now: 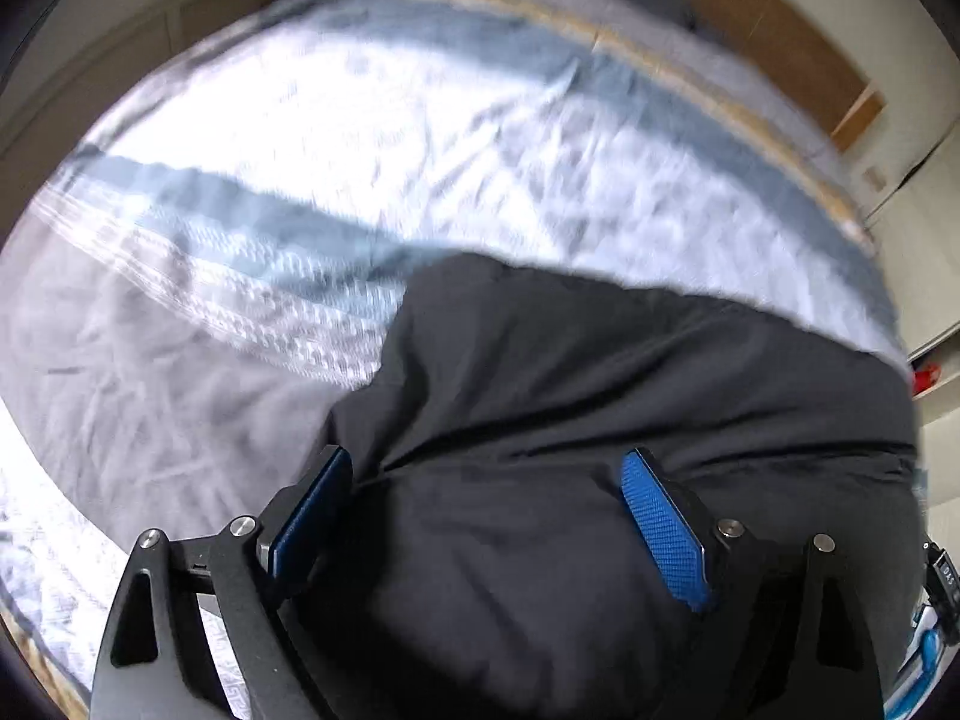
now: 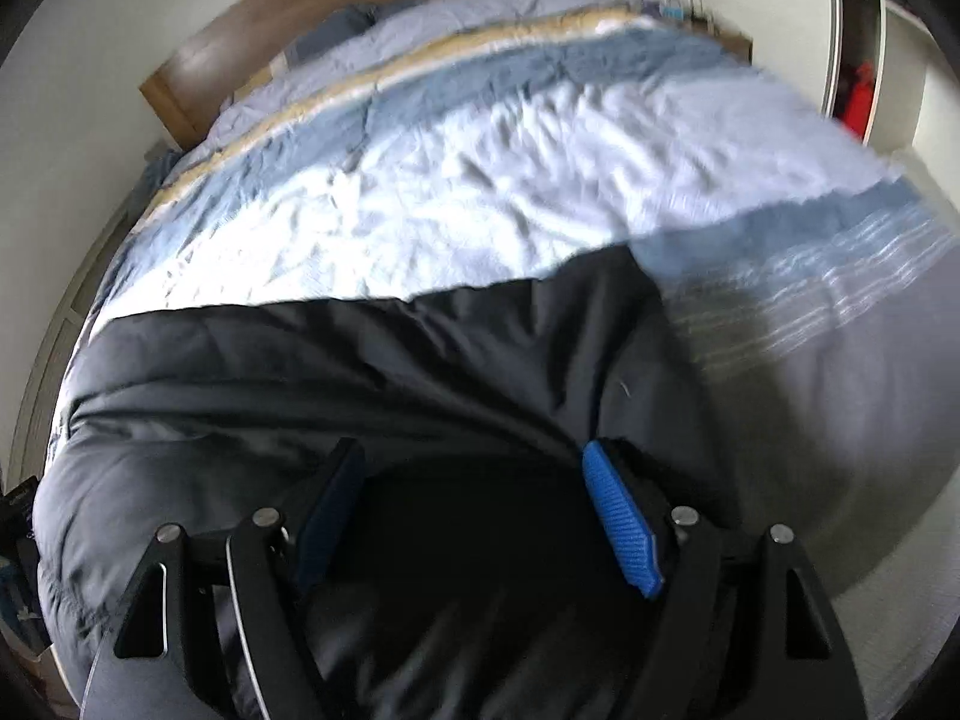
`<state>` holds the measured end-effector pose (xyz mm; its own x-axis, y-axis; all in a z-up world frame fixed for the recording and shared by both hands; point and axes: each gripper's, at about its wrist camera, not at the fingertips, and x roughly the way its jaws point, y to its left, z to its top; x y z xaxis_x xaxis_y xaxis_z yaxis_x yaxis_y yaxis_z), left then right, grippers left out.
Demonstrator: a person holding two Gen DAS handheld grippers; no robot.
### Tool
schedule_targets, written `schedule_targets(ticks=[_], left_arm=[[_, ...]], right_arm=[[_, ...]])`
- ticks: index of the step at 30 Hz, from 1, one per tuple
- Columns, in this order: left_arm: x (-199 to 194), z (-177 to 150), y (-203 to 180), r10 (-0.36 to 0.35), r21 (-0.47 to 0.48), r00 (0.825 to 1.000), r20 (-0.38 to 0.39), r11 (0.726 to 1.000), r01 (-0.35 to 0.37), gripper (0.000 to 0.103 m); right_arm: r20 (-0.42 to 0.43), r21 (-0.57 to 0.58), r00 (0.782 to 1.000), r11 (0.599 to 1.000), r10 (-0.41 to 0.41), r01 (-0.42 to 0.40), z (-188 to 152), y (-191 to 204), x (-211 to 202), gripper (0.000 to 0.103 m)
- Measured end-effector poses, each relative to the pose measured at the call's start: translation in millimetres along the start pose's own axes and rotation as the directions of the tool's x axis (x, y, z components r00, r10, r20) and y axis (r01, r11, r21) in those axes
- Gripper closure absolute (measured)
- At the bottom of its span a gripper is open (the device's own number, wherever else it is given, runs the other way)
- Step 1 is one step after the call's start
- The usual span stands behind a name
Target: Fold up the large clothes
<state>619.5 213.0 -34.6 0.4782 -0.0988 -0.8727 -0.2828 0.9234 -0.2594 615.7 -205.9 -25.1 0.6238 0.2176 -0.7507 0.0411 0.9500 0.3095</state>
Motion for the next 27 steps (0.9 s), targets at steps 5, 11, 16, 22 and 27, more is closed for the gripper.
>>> schedule_targets(ticks=[5, 11, 16, 22, 27], left_arm=[[-19, -31, 3, -0.144, 0.019, 0.990, -0.002, 0.989, 0.144, 0.012], [-10, -58, 37, -0.068, -0.044, 0.997, -0.049, 0.997, 0.065, 0.012], [-60, -81, 40, 0.001, -0.007, 0.996, 0.092, 1.000, 0.000, 0.014], [-94, -117, 18, -0.047, 0.060, 0.972, 0.231, 0.998, 0.034, 0.012], [-66, -146, 20, -0.019, 0.091, 0.978, 0.206, 0.996, 0.000, 0.011]], right_arm=[[-0.005, -0.087, 0.993, 0.990, 0.114, -0.114, -27, 30, -14, 0.029], [-0.016, 0.026, 0.992, 0.992, 0.121, -0.121, -48, -11, -9, 0.029], [0.003, -0.015, 1.000, 1.000, 0.014, -0.014, -56, -14, -39, 0.029], [0.078, -0.032, 0.990, 0.993, 0.119, -0.117, -93, -2, -79, 0.029], [0.054, -0.040, 0.993, 0.994, 0.102, -0.100, -127, -14, -67, 0.029]])
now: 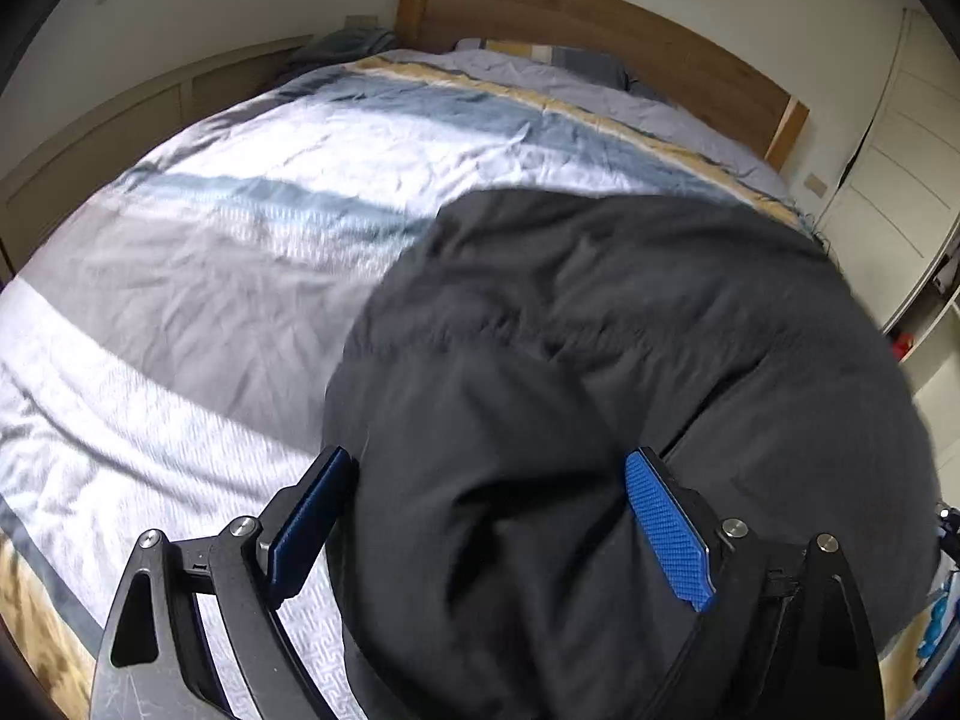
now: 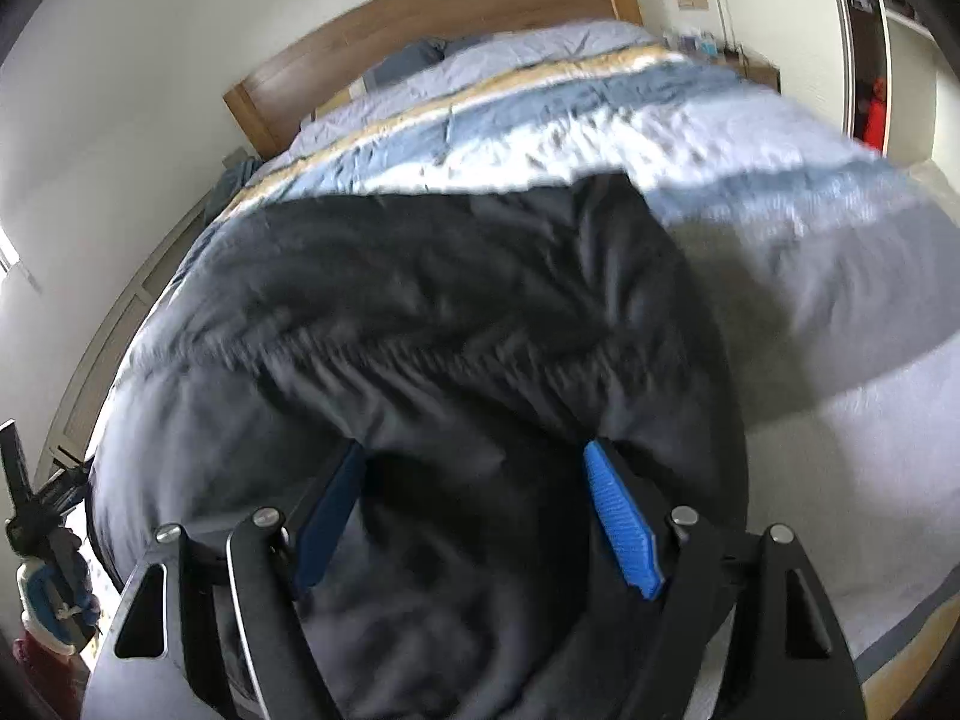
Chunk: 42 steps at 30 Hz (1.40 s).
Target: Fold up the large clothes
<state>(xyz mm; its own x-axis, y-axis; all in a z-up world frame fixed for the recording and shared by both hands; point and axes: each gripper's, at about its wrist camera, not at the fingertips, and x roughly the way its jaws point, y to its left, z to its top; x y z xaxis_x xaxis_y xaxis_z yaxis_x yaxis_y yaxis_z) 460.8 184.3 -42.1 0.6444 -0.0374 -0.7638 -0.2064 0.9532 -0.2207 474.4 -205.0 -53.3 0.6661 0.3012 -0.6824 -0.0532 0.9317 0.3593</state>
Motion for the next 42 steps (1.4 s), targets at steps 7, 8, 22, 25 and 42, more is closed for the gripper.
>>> schedule_targets(ticks=[7, 8, 22, 25, 42], left_arm=[[-1, -20, 3, 0.018, -0.012, 0.997, 0.077, 1.000, -0.017, 0.009], [-2, -22, 2, 0.025, -0.007, 0.996, 0.086, 1.000, -0.025, 0.009], [-15, -32, -3, 0.085, 0.024, 0.990, 0.112, 0.996, -0.088, 0.009], [-19, -33, -4, 0.096, 0.031, 0.990, 0.106, 0.995, -0.099, 0.009], [-67, -36, -23, 0.112, 0.077, 0.984, 0.137, 0.989, -0.123, 0.009]], right_arm=[[0.002, -0.036, 0.999, 0.999, -0.032, 0.032, -10, -2, -1, 0.029], [0.004, -0.038, 0.999, 0.999, -0.036, 0.036, -10, -2, -1, 0.029], [0.000, -0.050, 0.995, 0.993, -0.104, 0.104, -20, -5, -17, 0.029], [-0.010, -0.036, 0.994, 0.993, -0.113, 0.113, -23, -11, -24, 0.029], [-0.026, -0.055, 0.990, 0.989, -0.141, 0.139, -33, 7, -58, 0.029]])
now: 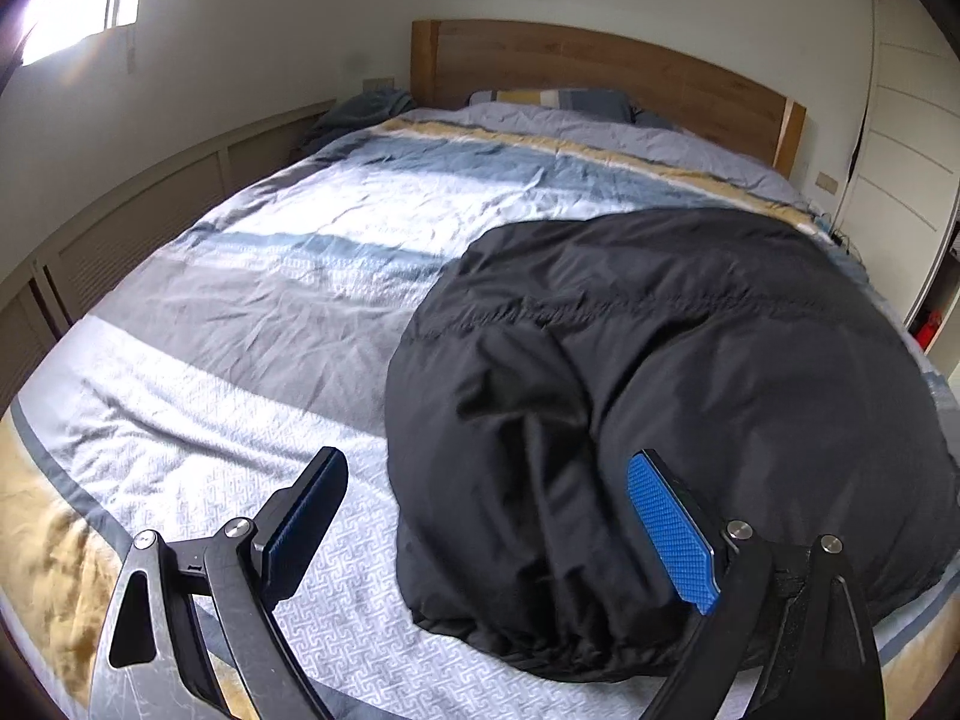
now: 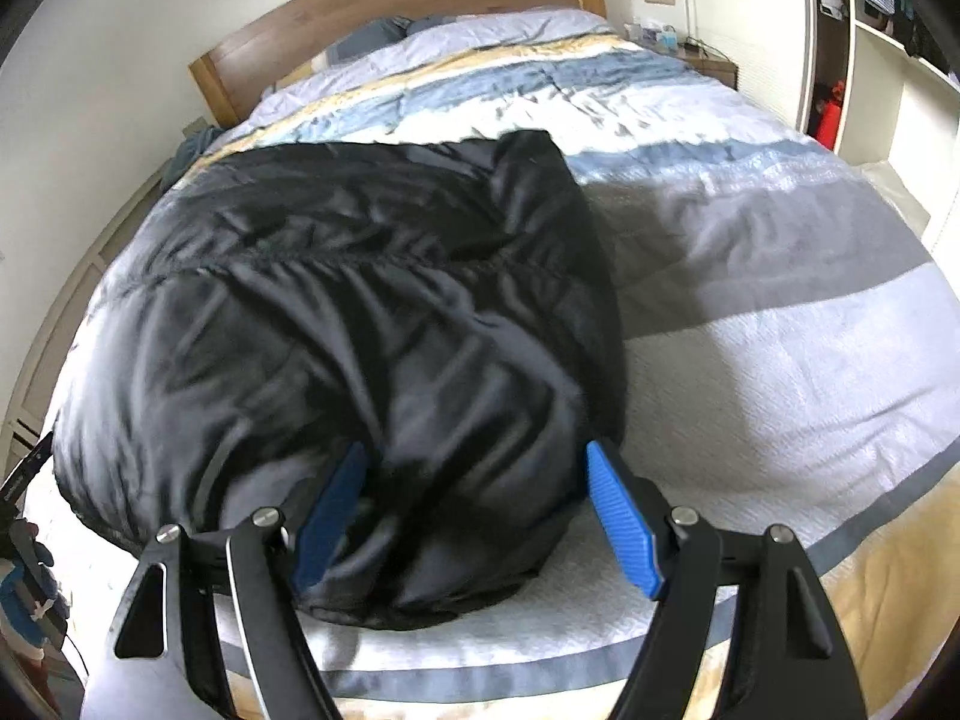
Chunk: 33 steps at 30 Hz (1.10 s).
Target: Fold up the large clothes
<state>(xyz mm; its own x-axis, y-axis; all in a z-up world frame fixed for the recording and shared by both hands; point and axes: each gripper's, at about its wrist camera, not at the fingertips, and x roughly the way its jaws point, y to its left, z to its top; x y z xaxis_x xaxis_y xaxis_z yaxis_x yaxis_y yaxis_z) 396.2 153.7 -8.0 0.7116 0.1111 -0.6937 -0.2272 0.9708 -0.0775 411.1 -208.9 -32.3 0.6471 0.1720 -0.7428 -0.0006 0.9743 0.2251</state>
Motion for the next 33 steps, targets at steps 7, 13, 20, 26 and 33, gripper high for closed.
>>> schedule_targets(ticks=[7, 13, 20, 26, 33], left_arm=[[28, -2, -13, -0.026, 0.018, 0.997, -0.071, 0.999, 0.028, 0.009], [35, -13, 8, -0.114, -0.064, 0.986, -0.121, 0.992, 0.106, 0.009], [14, -2, 40, -0.170, -0.086, 0.979, -0.117, 0.983, 0.161, 0.001], [12, 15, 91, -0.183, -0.211, 0.979, -0.090, 0.964, 0.161, 0.001], [57, 29, 119, -0.304, -0.316, 0.940, -0.157, 0.917, 0.244, 0.001]], right_arm=[[-0.012, -0.062, 1.000, 0.998, 0.027, -0.028, -7, 30, 15, 0.029], [-0.027, -0.029, 0.998, 0.998, 0.052, -0.052, -14, 8, 12, 0.029], [0.033, 0.062, 0.998, 0.997, 0.049, -0.051, -6, -32, -19, 0.028], [0.056, 0.198, 0.995, 0.976, 0.079, -0.089, 10, -72, -21, 0.025], [0.017, 0.363, 0.975, 0.908, 0.220, -0.211, 17, -102, 21, 0.025]])
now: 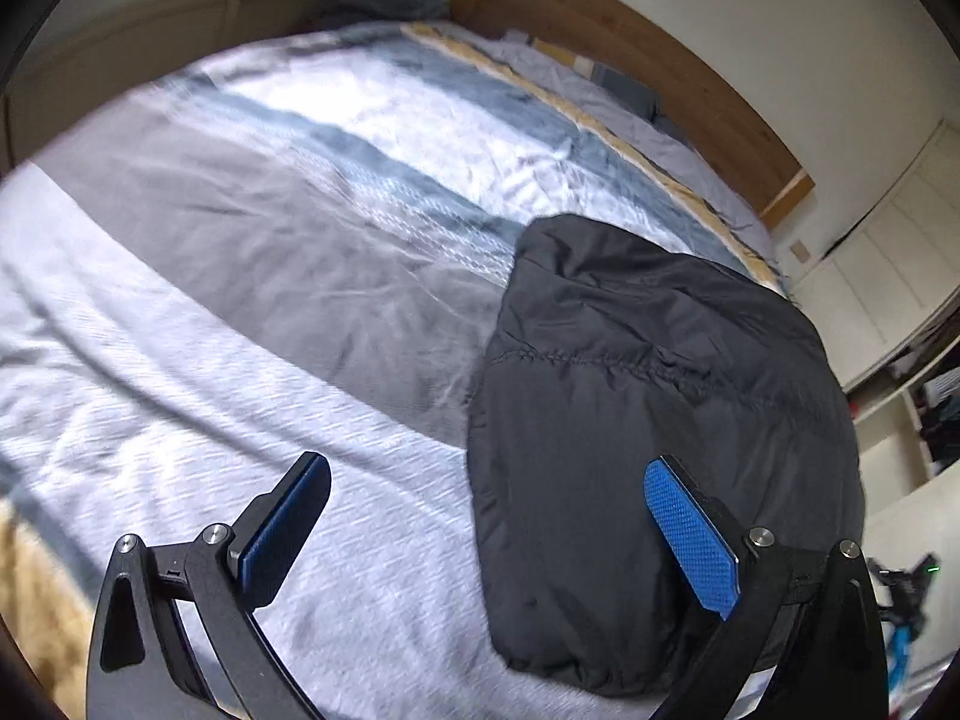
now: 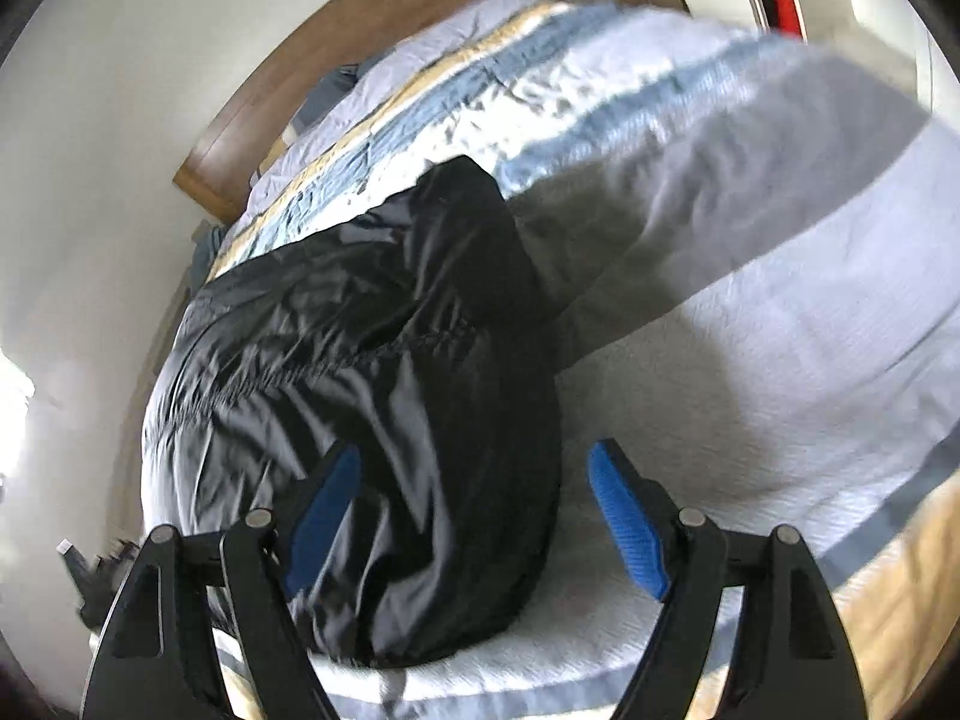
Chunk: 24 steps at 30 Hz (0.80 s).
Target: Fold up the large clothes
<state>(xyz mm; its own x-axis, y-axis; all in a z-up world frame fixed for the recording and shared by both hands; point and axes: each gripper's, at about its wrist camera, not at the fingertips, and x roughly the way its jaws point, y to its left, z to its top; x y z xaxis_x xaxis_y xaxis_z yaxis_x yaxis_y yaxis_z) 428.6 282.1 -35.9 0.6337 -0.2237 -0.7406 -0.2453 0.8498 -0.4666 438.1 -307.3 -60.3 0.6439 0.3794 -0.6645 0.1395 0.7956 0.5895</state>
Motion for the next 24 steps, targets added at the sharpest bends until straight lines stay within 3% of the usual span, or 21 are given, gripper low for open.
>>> schedule_targets(ticks=[5, 8, 10, 13, 14, 16, 17, 22, 24], left_arm=[[45, 14, 10, -0.085, -0.046, 0.992, -0.094, 0.996, 0.081, 0.001], [76, 14, 20, -0.180, -0.120, 0.972, -0.150, 0.979, 0.163, 0.001], [91, 11, 23, -0.238, -0.156, 0.955, -0.178, 0.965, 0.212, 0.001], [107, 3, 20, -0.370, -0.215, 0.909, -0.193, 0.919, 0.329, 0.001], [110, 0, 13, -0.454, -0.237, 0.869, -0.195, 0.882, 0.407, 0.001], [111, -5, -4, -0.530, -0.223, 0.823, -0.203, 0.844, 0.489, 0.001], [112, -6, -9, -0.537, -0.211, 0.817, -0.209, 0.841, 0.499, 0.001], [122, -13, -18, -0.493, -0.232, 0.836, -0.242, 0.866, 0.444, 0.001], [119, -14, -29, -0.451, -0.223, 0.856, -0.254, 0.888, 0.402, 0.001]], right_arm=[[-0.078, 0.132, 0.993, 0.988, 0.089, -0.078, 2, -30, 42, 0.024], [-0.123, 0.183, 0.979, 0.974, 0.161, -0.137, -4, -43, 70, 0.010], [-0.133, 0.196, 0.970, 0.965, 0.203, -0.174, -6, -45, 80, 0.007], [-0.171, 0.201, 0.943, 0.947, 0.287, -0.251, -5, -37, 93, 0.004], [-0.192, 0.204, 0.925, 0.936, 0.327, -0.288, -5, -31, 98, 0.004], [-0.218, 0.202, 0.891, 0.912, 0.398, -0.358, -6, -16, 106, 0.003], [-0.224, 0.185, 0.885, 0.909, 0.408, -0.372, -7, -8, 109, 0.000], [-0.208, 0.175, 0.893, 0.914, 0.398, -0.366, -13, -5, 119, 0.000], [-0.212, 0.172, 0.906, 0.926, 0.367, -0.336, -14, -1, 120, 0.000]])
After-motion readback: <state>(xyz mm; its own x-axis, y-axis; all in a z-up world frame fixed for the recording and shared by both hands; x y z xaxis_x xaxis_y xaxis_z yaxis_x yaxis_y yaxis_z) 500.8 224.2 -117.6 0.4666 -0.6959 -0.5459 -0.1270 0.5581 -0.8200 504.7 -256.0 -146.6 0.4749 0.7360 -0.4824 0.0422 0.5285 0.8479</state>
